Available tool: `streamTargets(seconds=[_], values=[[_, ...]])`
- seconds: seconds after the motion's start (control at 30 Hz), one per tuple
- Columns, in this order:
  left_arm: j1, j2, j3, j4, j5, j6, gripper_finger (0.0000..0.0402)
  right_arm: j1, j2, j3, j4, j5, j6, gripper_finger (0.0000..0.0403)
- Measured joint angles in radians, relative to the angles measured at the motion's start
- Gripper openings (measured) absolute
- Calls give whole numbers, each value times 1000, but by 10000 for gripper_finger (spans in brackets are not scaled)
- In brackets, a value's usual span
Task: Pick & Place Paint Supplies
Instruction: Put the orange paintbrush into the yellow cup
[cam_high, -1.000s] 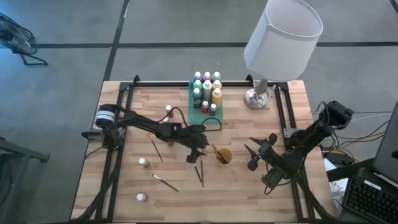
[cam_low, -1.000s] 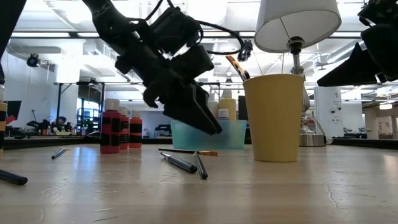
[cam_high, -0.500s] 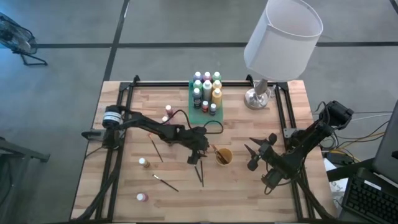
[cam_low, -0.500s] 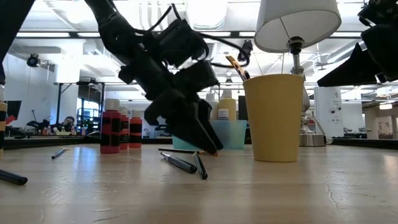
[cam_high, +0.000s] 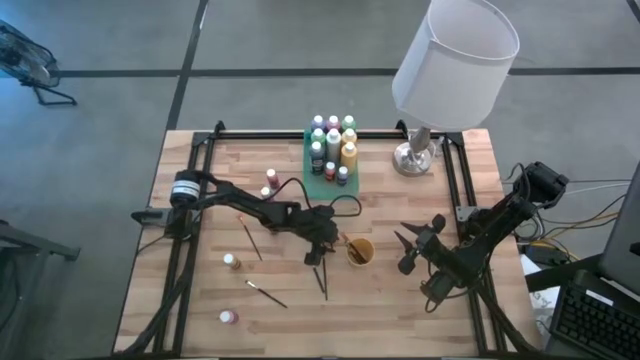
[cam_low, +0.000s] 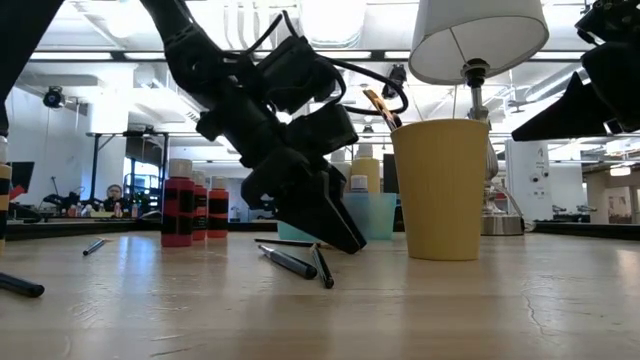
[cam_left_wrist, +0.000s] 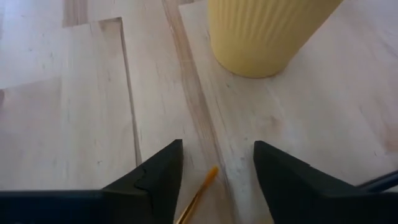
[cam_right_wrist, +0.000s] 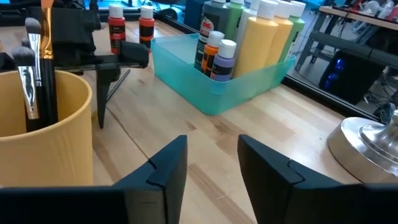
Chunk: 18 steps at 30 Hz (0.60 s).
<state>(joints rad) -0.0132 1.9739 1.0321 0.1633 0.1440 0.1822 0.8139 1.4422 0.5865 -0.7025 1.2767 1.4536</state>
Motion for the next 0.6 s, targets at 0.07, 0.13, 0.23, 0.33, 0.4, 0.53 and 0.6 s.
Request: streamTargets(seconds=[0.07,0.13,0.23,0.33,0.4,0.53,0.6], values=[[0,0,0,-10,0,0,183,0,0,-1,2,-2,0,132],[-1,0,0,-15,0,0,172,0,0,-2,2,-2,0,126],[-1,0,0,-25,-3,0,166,0,0,-2,3,-2,0,118],[0,0,0,-37,-4,0,165,0,0,-2,3,-3,0,111],[1,0,0,-45,-5,-1,165,0,0,-2,4,-3,0,107],[4,0,-1,-49,-5,-1,165,0,0,-2,5,-4,0,97],[5,0,-1,-52,-5,-3,165,0,0,-2,6,-4,0,91]])
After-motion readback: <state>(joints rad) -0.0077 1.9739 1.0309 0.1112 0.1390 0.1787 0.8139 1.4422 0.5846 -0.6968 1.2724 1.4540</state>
